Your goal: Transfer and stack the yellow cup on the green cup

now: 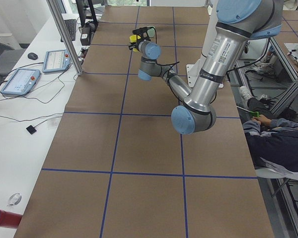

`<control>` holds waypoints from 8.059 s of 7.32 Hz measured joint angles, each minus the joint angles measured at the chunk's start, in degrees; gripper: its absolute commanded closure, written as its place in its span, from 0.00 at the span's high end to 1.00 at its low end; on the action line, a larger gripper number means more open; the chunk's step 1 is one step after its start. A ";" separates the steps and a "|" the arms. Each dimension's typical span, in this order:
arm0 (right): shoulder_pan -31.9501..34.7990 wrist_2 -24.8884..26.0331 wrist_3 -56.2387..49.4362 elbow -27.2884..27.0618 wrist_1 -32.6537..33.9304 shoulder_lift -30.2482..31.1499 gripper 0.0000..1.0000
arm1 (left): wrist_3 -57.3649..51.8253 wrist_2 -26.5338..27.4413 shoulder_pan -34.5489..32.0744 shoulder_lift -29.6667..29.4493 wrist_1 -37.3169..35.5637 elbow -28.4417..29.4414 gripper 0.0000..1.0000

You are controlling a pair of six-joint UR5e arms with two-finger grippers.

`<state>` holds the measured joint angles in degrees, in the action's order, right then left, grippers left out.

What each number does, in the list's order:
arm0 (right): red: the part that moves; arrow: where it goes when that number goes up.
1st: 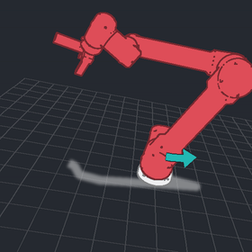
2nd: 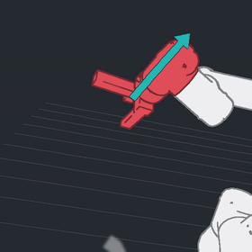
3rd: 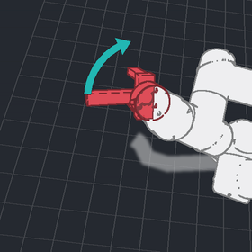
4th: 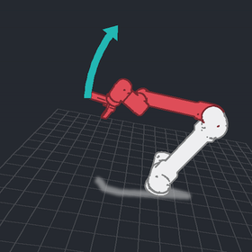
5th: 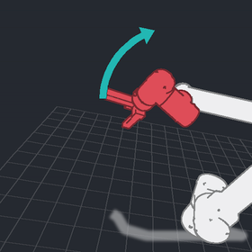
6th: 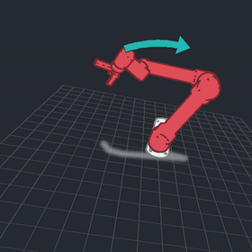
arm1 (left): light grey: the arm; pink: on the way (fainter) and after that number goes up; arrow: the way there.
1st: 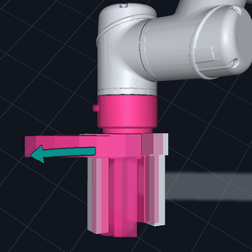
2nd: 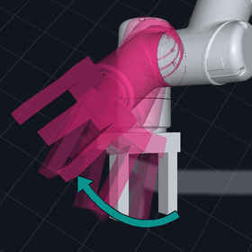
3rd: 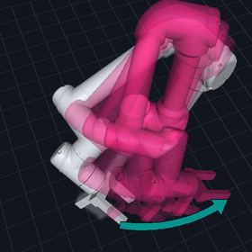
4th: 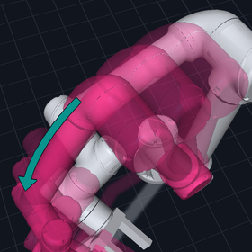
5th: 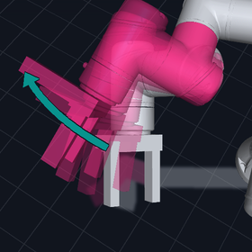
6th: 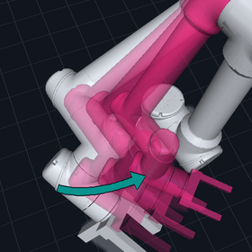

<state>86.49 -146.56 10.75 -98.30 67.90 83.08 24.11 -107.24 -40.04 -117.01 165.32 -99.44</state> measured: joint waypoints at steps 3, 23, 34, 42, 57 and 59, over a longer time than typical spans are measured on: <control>-11.09 -0.46 31.42 -3.53 0.24 -15.52 1.00 | -1.44 -3.11 1.13 0.19 2.88 0.87 0.20; -48.31 24.73 52.84 -2.82 26.32 -45.38 0.00 | -2.04 -2.81 1.89 0.76 4.97 2.38 0.99; -33.35 24.58 52.35 -5.32 27.52 -36.11 0.00 | -0.73 -1.48 1.85 5.17 4.23 5.02 1.00; -17.08 19.68 23.62 -7.91 27.07 -16.93 0.00 | 1.45 2.30 -21.81 23.69 -23.38 8.91 1.00; -20.25 12.55 23.13 -9.18 -6.33 16.27 0.00 | -35.45 -28.54 -53.83 28.47 -77.52 4.00 1.00; -21.15 12.87 24.25 -8.75 -9.46 19.19 0.01 | -35.39 -28.55 -53.83 28.50 -77.51 3.93 1.00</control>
<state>65.34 -133.69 35.00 -107.06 58.44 102.27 -11.28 -135.79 -93.87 -88.51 87.80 -95.52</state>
